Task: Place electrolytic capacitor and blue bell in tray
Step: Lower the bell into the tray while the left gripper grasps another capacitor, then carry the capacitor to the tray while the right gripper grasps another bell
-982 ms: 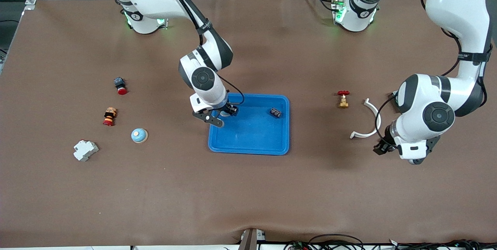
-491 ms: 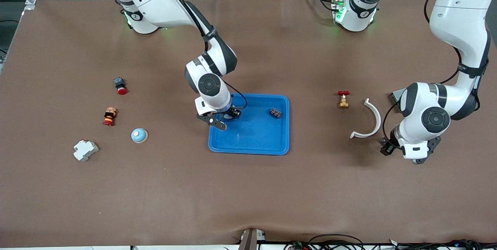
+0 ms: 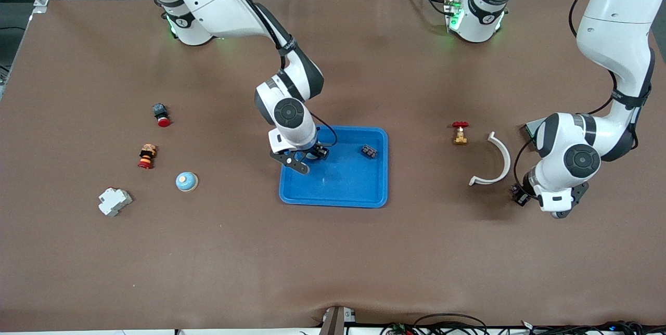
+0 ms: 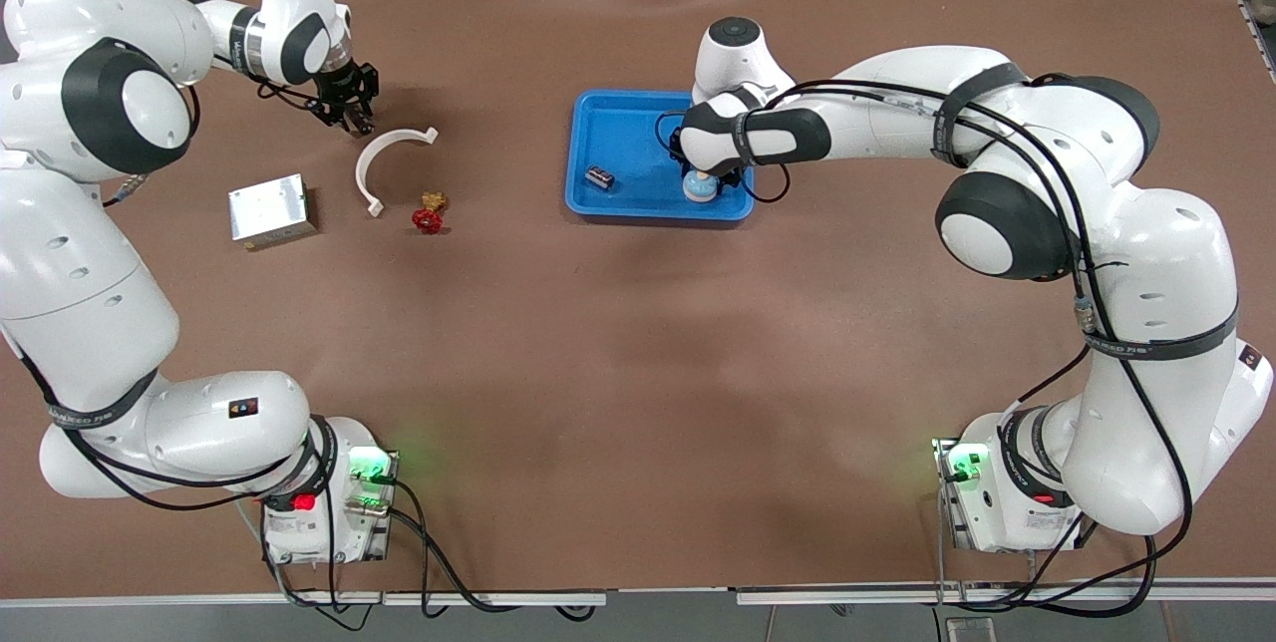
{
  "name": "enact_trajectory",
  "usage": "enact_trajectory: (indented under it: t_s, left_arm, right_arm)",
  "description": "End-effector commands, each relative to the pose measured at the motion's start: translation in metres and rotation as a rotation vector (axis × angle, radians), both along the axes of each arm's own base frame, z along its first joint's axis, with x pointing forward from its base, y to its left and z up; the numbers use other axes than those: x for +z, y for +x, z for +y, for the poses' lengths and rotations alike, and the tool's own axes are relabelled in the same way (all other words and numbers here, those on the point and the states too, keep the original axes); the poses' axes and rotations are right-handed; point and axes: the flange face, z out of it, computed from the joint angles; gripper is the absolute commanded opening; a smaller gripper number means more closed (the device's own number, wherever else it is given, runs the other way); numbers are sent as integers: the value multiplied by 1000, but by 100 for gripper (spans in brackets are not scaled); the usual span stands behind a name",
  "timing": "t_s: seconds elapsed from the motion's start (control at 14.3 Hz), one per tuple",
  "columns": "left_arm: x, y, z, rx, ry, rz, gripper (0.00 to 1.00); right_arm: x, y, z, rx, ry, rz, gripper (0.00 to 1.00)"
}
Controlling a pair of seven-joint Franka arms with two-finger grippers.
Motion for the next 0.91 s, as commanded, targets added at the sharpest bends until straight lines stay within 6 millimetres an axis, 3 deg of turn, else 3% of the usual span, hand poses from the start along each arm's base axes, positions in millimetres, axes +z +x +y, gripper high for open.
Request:
enact_trajectory:
  t_s: [0.0, 0.21, 0.35, 0.49, 0.7, 0.84]
  left_arm:
    - [2, 1, 2, -17, 3, -18, 4]
    - [20, 7, -7, -18, 6, -42, 0]
    - [35, 9, -20, -30, 8, -46, 0]
    - [43, 10, -44, -46, -17, -53, 0]
    - [80, 30, -71, -1, -17, -2, 0]
    - [98, 34, -110, 26, -48, 13, 0]
  right_arm:
    - [12, 8, 14, -2, -8, -10, 100]
    - [42, 21, 17, 28, -42, 31, 100]
    - [67, 35, 8, 115, -78, 63, 100]
    - [90, 51, -20, 217, -89, 122, 100]
    - [137, 72, -72, 241, -90, 93, 100]
    - [148, 89, -107, 251, -138, 63, 100]
